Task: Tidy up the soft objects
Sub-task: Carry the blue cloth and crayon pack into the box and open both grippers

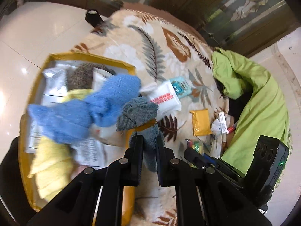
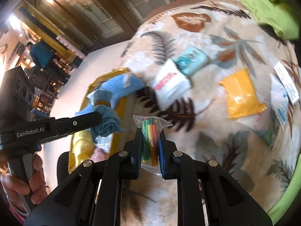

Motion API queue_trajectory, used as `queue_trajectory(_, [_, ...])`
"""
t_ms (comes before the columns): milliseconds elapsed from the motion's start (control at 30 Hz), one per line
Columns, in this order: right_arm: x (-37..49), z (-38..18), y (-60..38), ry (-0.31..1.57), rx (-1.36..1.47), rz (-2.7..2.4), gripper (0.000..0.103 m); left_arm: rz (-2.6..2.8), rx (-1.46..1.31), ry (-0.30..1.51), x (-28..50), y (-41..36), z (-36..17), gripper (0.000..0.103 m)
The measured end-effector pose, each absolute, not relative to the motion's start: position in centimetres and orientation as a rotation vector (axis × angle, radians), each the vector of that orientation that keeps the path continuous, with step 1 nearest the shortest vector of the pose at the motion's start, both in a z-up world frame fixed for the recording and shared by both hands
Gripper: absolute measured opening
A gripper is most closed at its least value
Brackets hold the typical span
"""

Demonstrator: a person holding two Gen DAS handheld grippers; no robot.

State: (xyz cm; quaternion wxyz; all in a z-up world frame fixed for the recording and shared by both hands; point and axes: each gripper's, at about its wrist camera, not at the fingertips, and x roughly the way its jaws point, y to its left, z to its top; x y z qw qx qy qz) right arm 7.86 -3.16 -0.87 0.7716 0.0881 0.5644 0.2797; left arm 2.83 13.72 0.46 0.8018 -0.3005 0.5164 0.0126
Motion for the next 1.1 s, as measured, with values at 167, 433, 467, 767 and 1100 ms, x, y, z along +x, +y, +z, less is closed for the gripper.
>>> queue_trajectory(167, [7.1, 0.2, -0.5, 1.218, 0.162, 0.662, 0.014, 0.099, -0.625, 1.071, 0.7, 16.5, 1.6, 0.01])
queue_trajectory(433, [5.6, 0.7, 4.9, 1.231, 0.081, 0.746, 0.014, 0.203, -0.595, 1.059, -2.6, 20.1, 1.1, 0.011])
queue_trajectory(467, [5.5, 0.5, 5.6, 1.236, 0.066, 0.751, 0.014, 0.213, -0.593, 1.062, -2.9, 20.3, 0.8, 0.011])
queue_trajectory(767, [5.4, -3.0, 11.1, 1.293, -0.09, 0.744, 0.014, 0.303, -0.577, 1.086, -3.8, 22.6, -2.2, 0.011])
queue_trajectory(1100, [5.2, -5.4, 12.3, 1.321, -0.16, 0.734, 0.014, 0.353, -0.515, 1.078, -3.8, 23.0, -2.9, 0.011])
